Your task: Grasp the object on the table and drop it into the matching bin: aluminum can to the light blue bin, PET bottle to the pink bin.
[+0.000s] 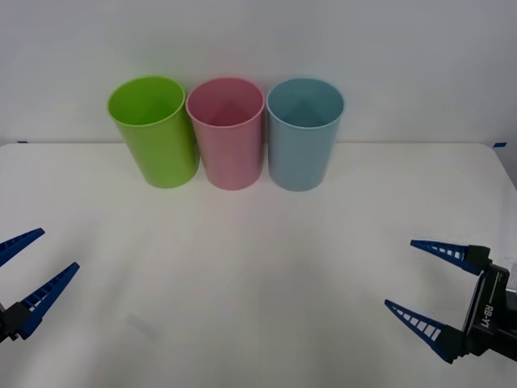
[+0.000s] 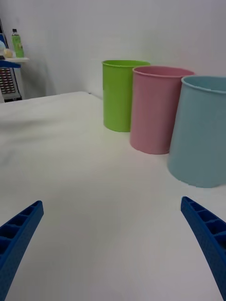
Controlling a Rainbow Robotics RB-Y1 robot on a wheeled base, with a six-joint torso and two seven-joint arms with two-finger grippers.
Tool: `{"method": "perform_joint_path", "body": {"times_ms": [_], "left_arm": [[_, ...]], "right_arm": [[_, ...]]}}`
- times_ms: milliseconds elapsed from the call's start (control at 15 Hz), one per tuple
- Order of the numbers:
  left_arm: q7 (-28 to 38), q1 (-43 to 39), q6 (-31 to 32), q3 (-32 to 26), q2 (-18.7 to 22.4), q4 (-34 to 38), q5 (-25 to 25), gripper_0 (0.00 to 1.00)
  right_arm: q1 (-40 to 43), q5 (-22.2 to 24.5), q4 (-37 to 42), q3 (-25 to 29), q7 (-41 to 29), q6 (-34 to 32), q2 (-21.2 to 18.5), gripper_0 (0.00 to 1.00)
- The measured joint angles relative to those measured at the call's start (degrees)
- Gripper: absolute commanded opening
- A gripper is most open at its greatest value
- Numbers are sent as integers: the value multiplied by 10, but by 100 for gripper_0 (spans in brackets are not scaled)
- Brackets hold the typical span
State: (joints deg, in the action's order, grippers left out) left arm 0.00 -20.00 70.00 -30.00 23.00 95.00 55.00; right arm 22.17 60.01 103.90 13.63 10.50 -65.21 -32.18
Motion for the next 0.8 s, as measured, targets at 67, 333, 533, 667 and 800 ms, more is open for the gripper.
{"method": "perform_joint_path", "body": {"times_ms": [67,333,533,667,800], "left_arm": [[0,0,0,0,0,0,0,100],[0,0,0,0,0,0,0,100],[0,0,0,0,0,0,0,100],[0,0,0,0,0,0,0,100],[0,0,0,0,0,0,0,100]], "right_arm": [[11,-2,0,7,7,-1,0,100],[39,-18,-2,29,26,-3,0,100],[44,-32,-20,35,32,-4,0,100],[44,-34,-28,36,36,-4,0,100],[44,-34,-29,36,36,-2,0,100]]}}
